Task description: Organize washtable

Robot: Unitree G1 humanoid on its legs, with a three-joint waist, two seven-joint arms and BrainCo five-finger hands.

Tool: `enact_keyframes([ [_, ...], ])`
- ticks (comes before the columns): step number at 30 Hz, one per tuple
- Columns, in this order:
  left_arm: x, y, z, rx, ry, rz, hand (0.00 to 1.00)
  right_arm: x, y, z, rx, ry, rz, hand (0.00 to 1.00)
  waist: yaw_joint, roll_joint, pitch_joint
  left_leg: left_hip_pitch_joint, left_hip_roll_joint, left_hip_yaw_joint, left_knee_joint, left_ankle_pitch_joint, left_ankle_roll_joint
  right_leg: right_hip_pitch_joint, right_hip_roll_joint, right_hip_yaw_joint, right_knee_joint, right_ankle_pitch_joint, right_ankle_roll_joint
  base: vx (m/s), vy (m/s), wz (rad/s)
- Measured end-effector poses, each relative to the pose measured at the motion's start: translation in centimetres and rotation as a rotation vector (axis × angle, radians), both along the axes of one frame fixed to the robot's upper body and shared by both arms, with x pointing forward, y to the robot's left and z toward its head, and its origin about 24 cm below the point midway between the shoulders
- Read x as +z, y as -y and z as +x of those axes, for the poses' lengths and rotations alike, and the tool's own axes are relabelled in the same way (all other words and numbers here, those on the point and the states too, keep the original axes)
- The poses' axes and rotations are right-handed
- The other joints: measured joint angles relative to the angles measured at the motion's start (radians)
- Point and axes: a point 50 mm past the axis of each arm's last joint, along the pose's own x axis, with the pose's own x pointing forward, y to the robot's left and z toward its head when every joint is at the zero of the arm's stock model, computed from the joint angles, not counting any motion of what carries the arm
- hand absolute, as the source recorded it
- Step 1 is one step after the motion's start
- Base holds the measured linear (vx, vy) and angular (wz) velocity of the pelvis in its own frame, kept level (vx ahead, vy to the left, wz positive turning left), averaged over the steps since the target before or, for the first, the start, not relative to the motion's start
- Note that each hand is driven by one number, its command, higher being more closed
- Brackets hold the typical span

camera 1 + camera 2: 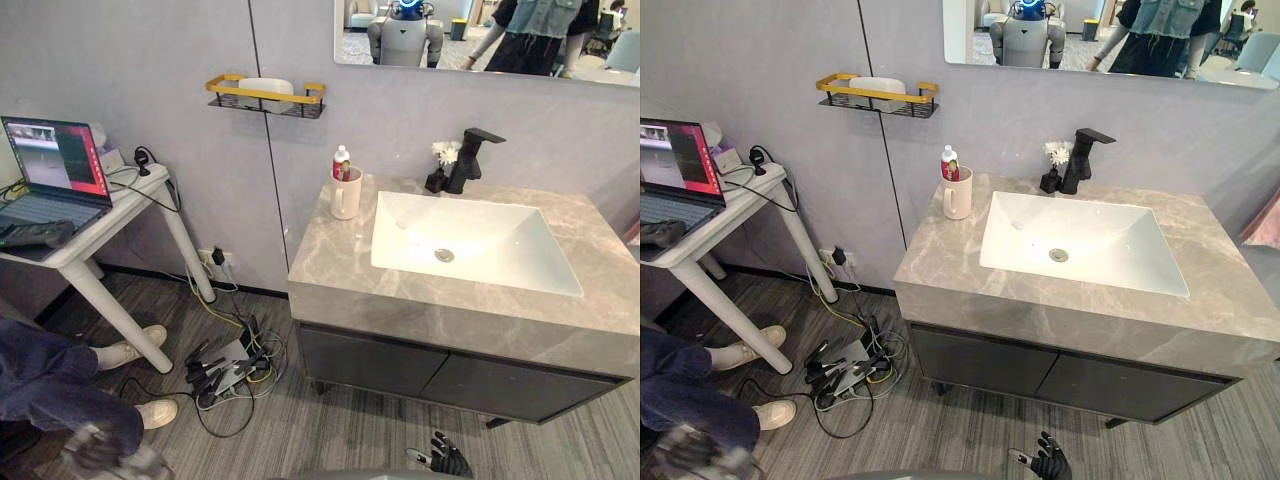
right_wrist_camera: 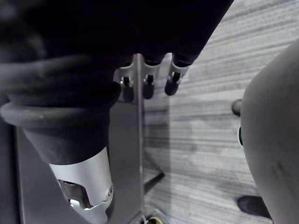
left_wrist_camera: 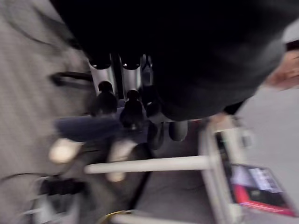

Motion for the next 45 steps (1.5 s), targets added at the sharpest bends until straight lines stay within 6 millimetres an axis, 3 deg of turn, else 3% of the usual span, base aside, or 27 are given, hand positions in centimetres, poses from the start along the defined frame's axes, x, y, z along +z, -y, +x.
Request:
enact_keyframes([
  [4,-1.6,2.4,-1.7,-0.036,-0.072,-0.159,0.00,-0.3,0.2,-0.5,-0.009,-0.029,-0.004,0.00,0.001,0.000,0.000,0.016,0.002,0.017,-0.032,0.009,-0.011,-0.001,0.007,0.021,-0.011,0.003,0.003,0.05,0.008,-0.08],
  [10,-1.6,2.5,0.4,-0.125,-0.020,-0.167,0.00,-0.5,0.4,-0.1,-0.016,-0.036,-0.005,0.00,0.002,0.004,0.015,0.006,0.005,0.027,-0.006,0.007,-0.015,0.003,0.017,0.027,-0.015,0.010,-0.003,0.09,0.007,-0.04],
  [12,-1.3,2.8,3.6,-0.196,0.052,-0.165,0.00,-0.3,0.7,1.2,0.003,-0.013,-0.015,0.00,0.002,-0.001,0.061,-0.053,0.009,0.010,0.116,-0.036,-0.014,-0.006,0.016,0.020,-0.002,0.010,-0.003,-0.05,0.041,0.09],
  [15,-0.8,3.9,5.9,-0.241,0.117,-0.171,0.00,0.2,1.2,3.3,0.040,0.033,-0.042,0.00,0.001,0.036,0.105,-0.140,0.039,0.007,0.260,-0.103,-0.015,-0.066,0.029,0.051,0.034,0.010,-0.006,-0.13,0.065,-0.28],
  [18,-0.7,3.8,6.0,-0.241,0.123,-0.165,0.00,0.5,0.4,4.2,0.053,0.063,-0.037,0.00,0.001,0.038,0.113,-0.156,0.061,0.018,0.337,-0.152,-0.018,-0.105,0.044,0.123,0.063,0.012,-0.008,-0.10,0.079,-0.82],
  [19,-0.8,3.9,5.8,-0.234,0.117,-0.166,0.00,0.6,-0.1,4.5,0.045,0.075,-0.030,0.00,-0.001,0.043,0.115,-0.156,0.079,0.010,0.390,-0.206,-0.027,-0.128,0.062,0.177,0.082,0.014,-0.007,-0.12,0.149,-1.46],
  [23,-0.7,3.6,6.6,-0.234,0.124,-0.150,0.00,0.9,-0.4,5.1,-0.004,0.110,-0.010,0.00,-0.032,0.011,0.132,-0.198,0.085,0.157,0.448,-0.255,0.002,-0.253,0.059,0.333,0.119,0.047,0.020,-0.14,0.146,-1.13],
  [25,-0.7,3.4,7.1,-0.244,0.122,-0.147,0.00,1.0,-0.1,5.3,-0.025,0.118,-0.011,0.00,-0.027,0.001,0.144,-0.195,0.089,0.215,0.461,-0.263,0.023,-0.275,0.047,0.335,0.120,0.053,0.016,-0.13,0.144,-0.99],
  [26,-0.7,3.2,7.0,-0.249,0.119,-0.143,0.00,1.0,0.0,5.2,-0.034,0.114,-0.011,0.00,-0.026,0.001,0.146,-0.188,0.091,0.276,0.450,-0.255,0.041,-0.291,0.017,0.279,0.134,0.046,0.006,-0.12,0.123,-1.18],
  [27,-0.7,3.3,7.1,-0.253,0.118,-0.145,0.00,1.1,0.3,5.3,-0.048,0.115,-0.015,0.00,-0.027,0.007,0.150,-0.174,0.099,0.335,0.431,-0.250,0.055,-0.327,-0.039,0.166,0.237,0.022,-0.028,-0.11,0.111,-1.05],
  [30,-0.8,3.3,6.4,-0.247,0.102,-0.148,0.00,0.9,0.7,4.8,-0.064,0.104,-0.022,0.00,-0.026,0.014,0.155,-0.062,0.119,0.445,0.390,-0.246,0.055,-0.274,-0.147,-0.070,0.545,-0.078,-0.094,0.04,0.053,-0.98],
  [31,-0.9,3.3,6.4,-0.247,0.101,-0.150,0.00,0.9,0.7,4.7,-0.063,0.101,-0.020,0.00,-0.026,0.013,0.154,-0.045,0.122,0.470,0.390,-0.246,0.055,-0.256,-0.157,-0.087,0.557,-0.102,-0.094,0.05,-0.042,-1.07],
  [32,-0.9,3.2,6.4,-0.247,0.103,-0.152,0.00,0.9,0.7,4.7,-0.050,0.100,-0.023,0.00,-0.028,-0.005,0.148,-0.026,0.106,0.506,0.391,-0.246,0.055,-0.263,-0.153,-0.124,0.545,-0.102,-0.103,-0.01,-0.053,-1.35],
  [33,-1.0,3.3,6.2,-0.245,0.098,-0.171,0.00,0.8,0.8,4.6,-0.032,0.092,-0.033,0.00,-0.024,0.000,0.148,-0.021,0.089,0.496,0.340,-0.239,0.070,-0.261,-0.115,-0.136,0.470,-0.076,-0.142,-0.02,-0.040,-1.54],
  [34,-1.2,3.5,6.0,-0.248,0.090,-0.183,0.00,0.6,1.0,4.6,-0.017,0.077,-0.042,0.00,-0.022,0.016,0.140,-0.018,0.085,0.492,0.288,-0.228,0.086,-0.247,-0.069,-0.127,0.367,-0.037,-0.137,-0.09,-0.089,-1.57],
  [35,-1.5,4.4,5.5,-0.251,0.077,-0.221,0.00,0.7,2.1,5.3,-0.003,0.065,-0.074,0.00,-0.035,0.049,0.127,-0.004,0.106,0.551,0.212,-0.174,0.050,-0.238,-0.081,-0.189,0.428,-0.100,-0.162,0.00,-0.100,-1.12],
  [36,-1.4,4.5,5.8,-0.265,0.089,-0.219,0.00,0.2,2.8,4.4,0.009,0.010,-0.090,0.00,-0.044,0.030,0.135,0.019,0.070,0.577,0.190,-0.155,0.037,-0.205,-0.186,-0.287,0.596,-0.180,-0.141,0.02,-0.126,-0.90],
  [37,-1.3,4.1,5.9,-0.271,0.092,-0.208,0.00,-0.2,2.8,3.6,0.019,-0.028,-0.092,0.00,-0.039,0.022,0.139,0.021,0.062,0.596,0.197,-0.155,0.036,-0.184,-0.204,-0.307,0.574,-0.197,-0.100,0.07,-0.122,-0.74],
  [38,-1.2,3.5,6.2,-0.277,0.094,-0.194,0.00,-0.3,2.5,3.6,0.039,-0.045,-0.089,0.00,-0.030,0.009,0.145,0.020,0.055,0.614,0.210,-0.156,0.036,-0.182,-0.185,-0.315,0.532,-0.203,-0.080,0.01,-0.138,-1.11],
  [40,-1.6,3.4,5.1,-0.265,0.050,-0.213,0.00,-0.3,1.9,3.9,0.106,-0.038,-0.083,0.00,-0.028,0.036,0.135,0.015,0.103,0.648,0.266,-0.155,0.038,-0.128,-0.057,-0.250,0.291,-0.167,-0.056,0.04,-0.180,-1.63],
  [41,-1.7,3.4,4.6,-0.262,0.034,-0.215,0.00,-0.3,1.8,3.9,0.125,-0.037,-0.084,0.00,-0.030,0.032,0.137,0.002,0.151,0.652,0.355,-0.150,0.045,-0.110,-0.003,-0.197,0.214,-0.124,-0.069,0.04,-0.177,-1.46],
  [42,-1.7,3.1,4.5,-0.263,0.028,-0.209,0.00,-0.3,1.7,3.8,0.136,-0.038,-0.083,0.00,-0.030,0.039,0.133,0.000,0.170,0.651,0.400,-0.147,0.050,-0.099,0.018,-0.169,0.185,-0.114,-0.076,-0.02,-0.167,-1.54],
  [44,-1.8,2.9,3.6,-0.278,0.002,-0.205,0.00,-0.3,1.7,3.9,0.164,-0.037,-0.092,0.00,-0.031,0.040,0.135,-0.005,0.268,0.641,0.588,-0.135,0.067,-0.087,0.089,-0.047,0.145,-0.101,-0.089,-0.03,-0.113,-1.71],
  [45,-1.8,2.7,3.3,-0.277,-0.008,-0.201,0.00,-0.3,1.6,3.8,0.175,-0.039,-0.093,0.00,-0.025,0.035,0.136,-0.037,0.292,0.598,0.677,-0.109,0.109,-0.080,0.110,0.014,0.144,-0.099,-0.099,0.01,-0.047,-1.56],
])
